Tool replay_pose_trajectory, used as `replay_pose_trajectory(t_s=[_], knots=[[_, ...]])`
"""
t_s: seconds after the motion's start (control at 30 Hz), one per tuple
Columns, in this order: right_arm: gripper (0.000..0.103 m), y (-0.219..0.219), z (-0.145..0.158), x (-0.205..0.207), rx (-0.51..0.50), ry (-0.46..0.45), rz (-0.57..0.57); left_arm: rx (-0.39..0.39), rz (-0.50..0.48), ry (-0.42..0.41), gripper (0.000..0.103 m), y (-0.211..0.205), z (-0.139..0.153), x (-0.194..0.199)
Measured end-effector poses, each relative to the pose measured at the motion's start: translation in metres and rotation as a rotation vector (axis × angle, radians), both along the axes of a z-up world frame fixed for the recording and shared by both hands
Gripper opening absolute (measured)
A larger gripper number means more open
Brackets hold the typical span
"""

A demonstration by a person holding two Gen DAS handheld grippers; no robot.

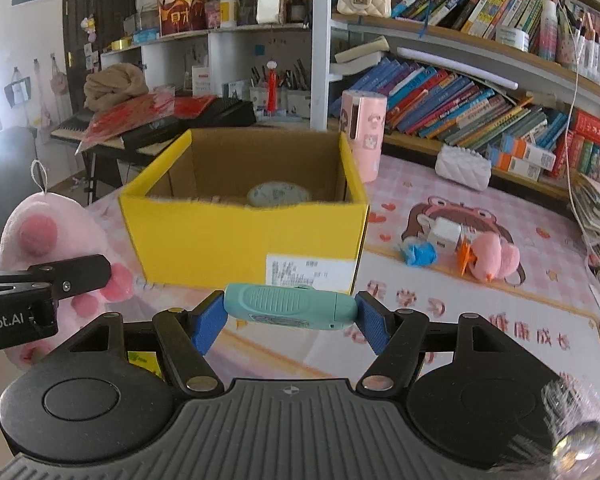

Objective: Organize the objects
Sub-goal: 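Carry the plush pig with the left tool toward the yellow box while the right tool carries the case, then lower the pig into the box and open the left tool while the right tool releases the case inside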

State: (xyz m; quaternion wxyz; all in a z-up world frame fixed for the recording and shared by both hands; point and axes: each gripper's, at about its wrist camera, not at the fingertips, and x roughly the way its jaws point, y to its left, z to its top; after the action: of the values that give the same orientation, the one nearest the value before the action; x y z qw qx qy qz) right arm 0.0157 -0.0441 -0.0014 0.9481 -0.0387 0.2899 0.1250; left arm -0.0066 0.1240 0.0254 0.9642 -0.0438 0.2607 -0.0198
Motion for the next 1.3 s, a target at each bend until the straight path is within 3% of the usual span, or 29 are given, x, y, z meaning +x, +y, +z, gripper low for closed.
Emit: replay_pose_trajectory(t_s=[0.3, 0.53, 0.97, 1.3], knots=[[0.067, 0.003, 0.026, 0.064, 0.017, -0.096, 0.043, 0.001, 0.029, -0.067, 0.061, -0.002, 0.022, 0.059], [0.067, 0.010, 0.027, 0.119, -0.032, -0.113, 0.130, 0.025, 0.083, -0.047, 0.061, -0.004, 0.017, 0.109], [0.067, 0.036, -0.008, 0.205, -0.198, 0.070, 0.364, 0.068, 0.141, 0.115, 0.061, -0.005, -0.009, 0.171], [0.068, 0.052, -0.023, 0.230, -0.291, 0.139, 0.510, 0.043, 0.136, 0.242, 0.061, -0.009, -0.032, 0.196]])
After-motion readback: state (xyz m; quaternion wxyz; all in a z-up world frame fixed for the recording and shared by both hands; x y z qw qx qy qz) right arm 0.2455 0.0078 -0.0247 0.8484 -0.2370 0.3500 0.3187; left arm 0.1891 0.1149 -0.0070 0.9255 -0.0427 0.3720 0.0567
